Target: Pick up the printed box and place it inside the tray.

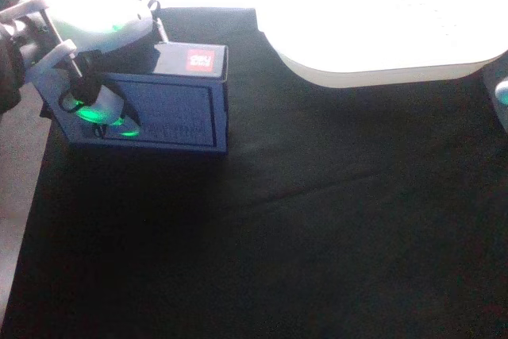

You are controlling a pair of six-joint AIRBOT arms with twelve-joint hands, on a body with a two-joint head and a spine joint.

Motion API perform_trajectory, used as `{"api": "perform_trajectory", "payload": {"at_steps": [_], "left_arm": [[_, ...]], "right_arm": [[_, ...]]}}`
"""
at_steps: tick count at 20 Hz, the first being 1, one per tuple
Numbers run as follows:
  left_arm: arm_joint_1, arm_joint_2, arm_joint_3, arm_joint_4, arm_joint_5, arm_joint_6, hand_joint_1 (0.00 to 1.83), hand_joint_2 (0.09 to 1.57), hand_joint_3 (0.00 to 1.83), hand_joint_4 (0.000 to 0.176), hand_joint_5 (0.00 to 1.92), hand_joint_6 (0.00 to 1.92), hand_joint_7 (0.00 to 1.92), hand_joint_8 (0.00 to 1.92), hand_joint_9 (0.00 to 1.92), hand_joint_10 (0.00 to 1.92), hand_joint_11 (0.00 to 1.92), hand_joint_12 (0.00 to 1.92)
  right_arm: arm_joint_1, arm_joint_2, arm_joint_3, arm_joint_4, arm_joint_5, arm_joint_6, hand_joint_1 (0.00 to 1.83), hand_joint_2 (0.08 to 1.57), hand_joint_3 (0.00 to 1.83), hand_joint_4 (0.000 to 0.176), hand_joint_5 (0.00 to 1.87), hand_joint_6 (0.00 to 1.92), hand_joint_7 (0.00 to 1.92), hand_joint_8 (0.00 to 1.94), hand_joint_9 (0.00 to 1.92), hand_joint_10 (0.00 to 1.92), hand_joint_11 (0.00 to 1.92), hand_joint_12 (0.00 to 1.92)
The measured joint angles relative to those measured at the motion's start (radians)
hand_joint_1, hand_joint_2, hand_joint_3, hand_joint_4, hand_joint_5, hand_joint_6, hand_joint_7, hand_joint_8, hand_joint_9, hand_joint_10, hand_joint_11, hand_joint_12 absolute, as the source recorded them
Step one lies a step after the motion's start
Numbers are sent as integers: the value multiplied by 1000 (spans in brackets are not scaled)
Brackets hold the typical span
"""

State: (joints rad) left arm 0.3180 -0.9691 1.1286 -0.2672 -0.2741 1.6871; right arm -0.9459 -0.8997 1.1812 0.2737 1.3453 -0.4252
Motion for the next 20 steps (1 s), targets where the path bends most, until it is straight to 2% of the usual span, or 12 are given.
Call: {"api": "perform_trajectory", "payload": {"at_steps": [1, 2, 4, 5, 7, 8, 9, 11, 13, 14, 19, 20], "left_arm": [[-8, 6, -9, 6, -12, 0, 1389, 1080, 2, 0, 833, 1132, 1047, 719, 1167, 849, 1348, 210], [-16, 6, -14, 7, -35, 1, 1388, 1084, 1, 0, 822, 1156, 1035, 739, 1166, 844, 1350, 208], [-23, 7, -23, 16, -78, 1, 1389, 1079, 0, 0, 836, 1121, 1046, 710, 1183, 833, 1393, 221], [-26, 5, -29, 19, -89, 1, 1392, 1068, 1, 0, 863, 1069, 1078, 671, 1186, 836, 1376, 209], [-39, -9, -30, 23, -89, 1, 1392, 1069, 0, 0, 871, 1055, 1066, 714, 1177, 837, 1329, 183], [-46, -14, -30, 29, -95, 1, 1394, 1062, 0, 0, 889, 1024, 1077, 694, 1203, 802, 1355, 185], [-60, -14, -31, 33, -101, 2, 1394, 1065, 0, 0, 877, 1030, 1073, 704, 1201, 810, 1376, 184], [-80, -20, -31, 32, -131, 1, 1404, 1028, 1, 0, 975, 859, 1226, 444, 1237, 759, 1382, 172], [-84, -40, -30, 32, -186, -2, 1407, 1012, 1, 0, 1015, 796, 1337, 213, 1264, 715, 1398, 172], [-84, -46, -30, 32, -197, -10, 1408, 1008, 0, 0, 1023, 769, 1346, 217, 1282, 671, 1391, 166], [-84, -74, -16, 24, -297, -109, 1405, 1015, 0, 0, 1003, 833, 1356, 122, 1276, 711, 1415, 168], [-84, -76, -15, 18, -309, -114, 1402, 1022, 15, 0, 967, 916, 1232, 385, 1261, 704, 1398, 168]], "right_arm": [[13, 1, 0, -7, 3, 1, 948, 784, 0, 21, 173, 0, 183, 0, 214, 1, 0, 537], [28, -1, 0, -9, 3, 1, 970, 778, 0, 25, 146, 0, 166, 0, 192, 0, 0, 510], [63, -26, 10, -14, 3, 2, 996, 746, 0, 0, 102, 0, 133, 0, 178, 0, 0, 549], [85, -46, 16, -18, -2, 2, 939, 722, 0, 0, 117, 4, 150, 4, 192, 4, 0, 632], [129, -81, 32, -54, -45, 2, 839, 696, 0, 13, 108, 0, 152, 3, 186, 3, 0, 619], [146, -97, 37, -67, -58, 2, 866, 697, 0, 4, 100, 1, 169, 5, 198, 5, 0, 720], [166, -114, 44, -85, -72, 2, 852, 676, 0, 7, 101, 2, 180, 5, 206, 6, 0, 781], [179, -130, 55, -96, -83, 3, 854, 664, 0, 13, 121, 2, 200, 3, 219, 6, 0, 848], [188, -145, 68, -87, -98, 2, 830, 655, 0, 21, 134, 3, 202, 1, 210, 0, 0, 800], [191, -151, 70, -83, -102, 2, 755, 701, 10, 0, 77, 0, 160, 4, 180, 4, 0, 670], [208, -202, 98, -57, -110, 2, 672, 722, 1, 0, 0, 0, 136, 1, 177, 5, 0, 615], [212, -212, 105, -49, -113, 2, 671, 723, 1, 0, 0, 0, 137, 1, 170, 1, 0, 612]]}}
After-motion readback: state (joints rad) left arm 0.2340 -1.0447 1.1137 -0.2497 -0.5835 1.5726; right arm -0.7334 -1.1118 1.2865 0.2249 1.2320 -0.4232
